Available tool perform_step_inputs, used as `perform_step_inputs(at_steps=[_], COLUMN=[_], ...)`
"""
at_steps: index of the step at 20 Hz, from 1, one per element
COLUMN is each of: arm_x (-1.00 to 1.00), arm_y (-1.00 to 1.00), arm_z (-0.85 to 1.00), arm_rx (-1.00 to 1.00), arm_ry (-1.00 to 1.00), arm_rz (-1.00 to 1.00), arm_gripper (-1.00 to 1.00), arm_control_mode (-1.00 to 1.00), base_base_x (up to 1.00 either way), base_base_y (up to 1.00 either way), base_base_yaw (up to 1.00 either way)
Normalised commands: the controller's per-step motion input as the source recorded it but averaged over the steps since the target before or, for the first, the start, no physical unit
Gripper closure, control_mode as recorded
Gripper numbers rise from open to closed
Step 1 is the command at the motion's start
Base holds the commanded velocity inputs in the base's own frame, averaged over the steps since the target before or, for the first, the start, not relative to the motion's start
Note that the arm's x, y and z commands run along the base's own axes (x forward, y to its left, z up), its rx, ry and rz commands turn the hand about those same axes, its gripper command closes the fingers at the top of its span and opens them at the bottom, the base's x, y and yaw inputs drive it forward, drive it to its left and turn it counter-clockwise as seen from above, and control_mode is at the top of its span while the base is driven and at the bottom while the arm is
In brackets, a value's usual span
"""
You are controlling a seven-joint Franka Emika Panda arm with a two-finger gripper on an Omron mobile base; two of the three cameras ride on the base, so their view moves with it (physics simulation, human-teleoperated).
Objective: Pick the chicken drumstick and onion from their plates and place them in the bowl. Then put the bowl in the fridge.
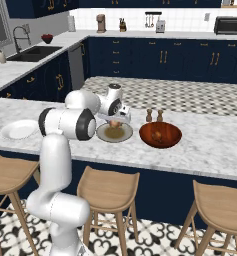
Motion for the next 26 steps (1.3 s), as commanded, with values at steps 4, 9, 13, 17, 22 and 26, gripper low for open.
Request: perform_step_inputs(at_steps=[4, 9, 13, 17, 22, 26], arm_x=[-0.71, -0.40, -0.25, -0.01, 0.13, 0.27], arm_y=[-0.75, -0.98, -0.97, -0.95, -0.61, -0.34], arm_z=[0.60, 0.29, 0.17, 0.26, -0.01, -0.30], arm_rx=[-0.04, -0.05, -0.06, -0.01, 0.03, 0.07], arm_ry=[-0.04, -0.01, 0.00, 0.00, 0.00, 0.00], arm_rz=[-0.05, -0.10, -0.09, -0.05, 0.00, 0.02], arm_gripper=[1.00, 1.00, 1.00, 1.00, 1.00, 1.00], arm_control_mode=[-1.00, -1.00, -1.00, -1.00, -1.00, -1.00], base_base_x=[0.00, 0.00, 0.00, 0.00, 0.00, 0.00], base_base_y=[0.00, 0.00, 0.00, 0.00, 0.00, 0.00], base_base_yaw=[0.00, 0.00, 0.00, 0.00, 0.00, 0.00])
